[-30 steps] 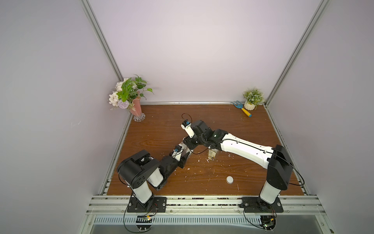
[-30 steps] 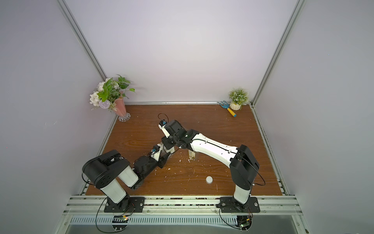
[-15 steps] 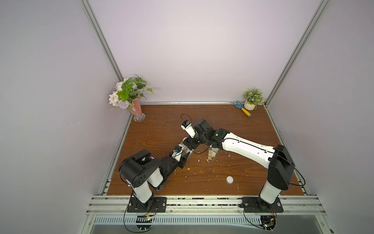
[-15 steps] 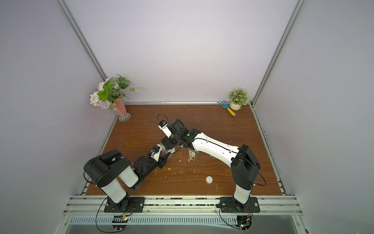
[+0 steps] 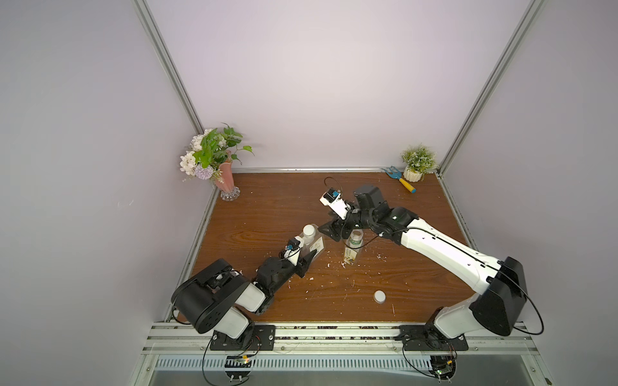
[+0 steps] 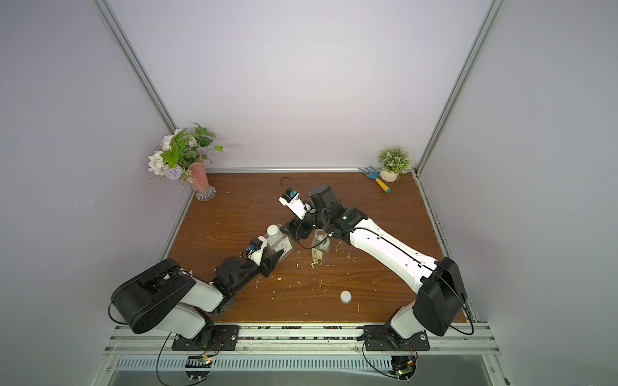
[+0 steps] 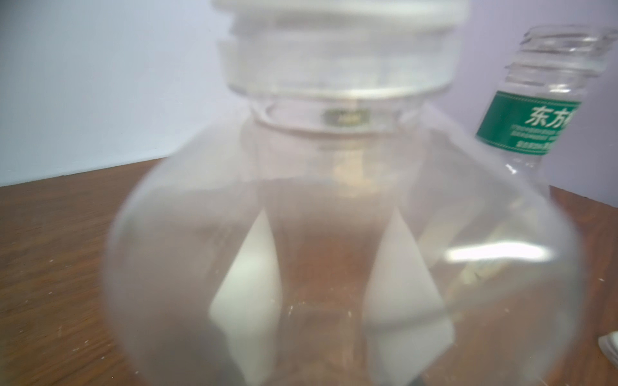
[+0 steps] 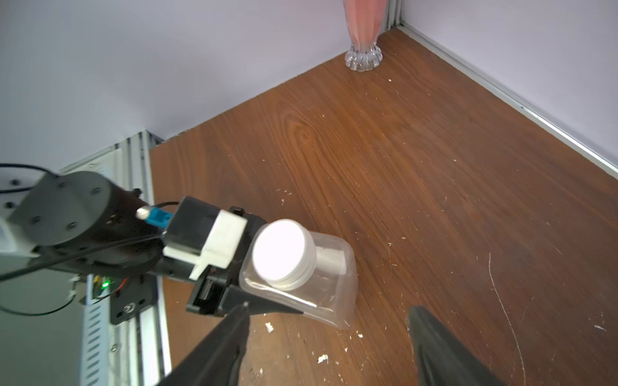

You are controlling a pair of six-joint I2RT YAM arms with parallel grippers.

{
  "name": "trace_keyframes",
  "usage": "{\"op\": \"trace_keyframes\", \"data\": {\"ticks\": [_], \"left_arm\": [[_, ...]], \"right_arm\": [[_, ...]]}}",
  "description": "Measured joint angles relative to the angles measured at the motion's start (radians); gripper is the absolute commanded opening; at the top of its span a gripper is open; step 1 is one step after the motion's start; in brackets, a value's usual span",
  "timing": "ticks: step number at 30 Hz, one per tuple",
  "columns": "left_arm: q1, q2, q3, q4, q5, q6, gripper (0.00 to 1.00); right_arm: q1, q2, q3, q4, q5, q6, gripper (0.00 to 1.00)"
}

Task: Screw on the bottle caps
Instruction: Screw the bottle cap onto the plastic bottle.

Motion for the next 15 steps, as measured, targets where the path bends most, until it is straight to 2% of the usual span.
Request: {"op": "trace_keyframes", "data": {"ticks": [6, 13, 15], "left_arm": [[0.000, -0.155, 0.044, -0.157, 0.087, -0.031, 0.26], [-0.005, -0.349, 0.154, -0.456, 0.179, -0.034, 0.26], [-0.006, -0.400, 0.207, -0.574, 0.200, -0.016, 0.22]], "right_arm": [[-0.105, -0.024, 0.023, -0.029, -0.237, -0.040, 0.83], [-0.124, -0.005, 0.042, -0.057, -0.349, -0.087, 0.84], [-0.123, -0.005, 0.042, -0.056, -0.369, -0.096, 0.84]]}}
